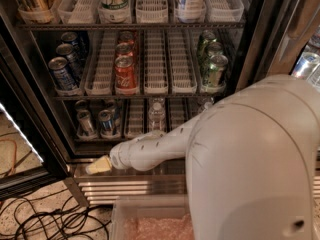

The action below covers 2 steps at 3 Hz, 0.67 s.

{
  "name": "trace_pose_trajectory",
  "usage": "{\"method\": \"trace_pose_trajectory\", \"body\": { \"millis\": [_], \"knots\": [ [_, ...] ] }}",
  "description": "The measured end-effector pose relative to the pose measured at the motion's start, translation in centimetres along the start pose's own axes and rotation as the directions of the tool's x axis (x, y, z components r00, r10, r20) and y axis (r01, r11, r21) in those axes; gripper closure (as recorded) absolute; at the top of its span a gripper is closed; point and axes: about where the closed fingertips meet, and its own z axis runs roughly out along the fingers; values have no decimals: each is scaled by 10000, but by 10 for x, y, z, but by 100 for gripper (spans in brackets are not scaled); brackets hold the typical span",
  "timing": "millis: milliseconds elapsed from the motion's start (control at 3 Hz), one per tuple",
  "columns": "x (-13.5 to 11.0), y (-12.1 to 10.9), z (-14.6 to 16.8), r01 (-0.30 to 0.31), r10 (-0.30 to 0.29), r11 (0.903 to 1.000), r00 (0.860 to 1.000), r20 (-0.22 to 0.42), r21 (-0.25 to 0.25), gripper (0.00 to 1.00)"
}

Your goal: Pick redbull can from bottom shelf of fridge

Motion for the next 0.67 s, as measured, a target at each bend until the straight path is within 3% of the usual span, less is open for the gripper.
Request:
{"method": "trace_pose_trajectory", "body": {
  "millis": [333,667],
  "knots": [
    [-17,16,27,-346,394,9970,9968,689,-695,0],
    [-21,30,32,-324,401,9945,9963,762,-993,0]
  ]
}}
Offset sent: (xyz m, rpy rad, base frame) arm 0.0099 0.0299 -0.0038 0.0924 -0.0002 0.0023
